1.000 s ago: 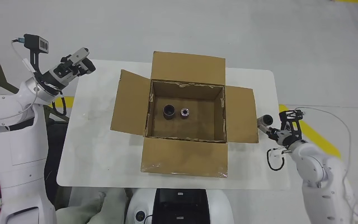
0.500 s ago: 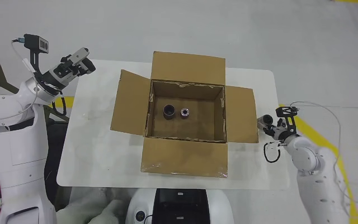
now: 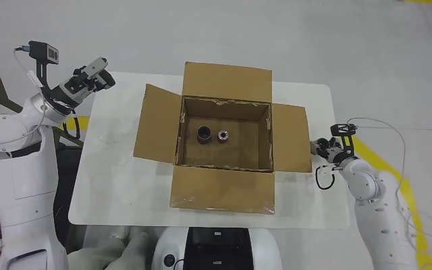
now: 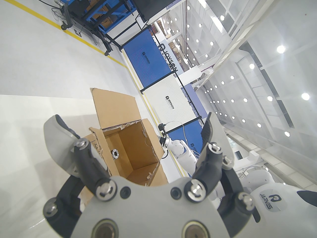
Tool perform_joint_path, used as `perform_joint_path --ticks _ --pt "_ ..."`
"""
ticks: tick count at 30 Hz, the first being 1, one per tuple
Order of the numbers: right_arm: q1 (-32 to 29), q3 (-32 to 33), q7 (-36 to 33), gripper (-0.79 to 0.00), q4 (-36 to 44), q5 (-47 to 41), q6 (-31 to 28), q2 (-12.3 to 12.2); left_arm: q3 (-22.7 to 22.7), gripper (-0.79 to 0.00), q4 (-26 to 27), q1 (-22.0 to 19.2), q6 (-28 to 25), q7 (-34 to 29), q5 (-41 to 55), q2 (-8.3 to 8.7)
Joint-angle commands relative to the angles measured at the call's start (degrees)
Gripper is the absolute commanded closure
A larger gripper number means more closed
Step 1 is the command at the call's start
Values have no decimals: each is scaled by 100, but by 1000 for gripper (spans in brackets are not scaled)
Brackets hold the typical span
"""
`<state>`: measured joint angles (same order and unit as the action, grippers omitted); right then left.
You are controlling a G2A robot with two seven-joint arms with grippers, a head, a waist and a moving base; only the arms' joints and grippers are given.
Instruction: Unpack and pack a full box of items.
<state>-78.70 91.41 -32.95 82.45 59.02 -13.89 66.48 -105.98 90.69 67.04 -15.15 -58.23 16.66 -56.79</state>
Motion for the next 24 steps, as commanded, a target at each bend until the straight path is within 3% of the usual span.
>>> perform_joint_path --ticks 1,2,8,24 --pt "10 -7 -3 -379 -8 4 5 -5 0 -785 0 0 0 0 0 0" --pt "16 -10 -6 -360 -13 13 8 -8 0 -785 0 0 0 0 0 0" --pt "24 -41 -54 0 41 -30 21 -19 0 -785 0 0 0 0 0 0" --pt "-614 471 -116 0 1655 49 360 -106 0 -785 0 0 0 0 0 0"
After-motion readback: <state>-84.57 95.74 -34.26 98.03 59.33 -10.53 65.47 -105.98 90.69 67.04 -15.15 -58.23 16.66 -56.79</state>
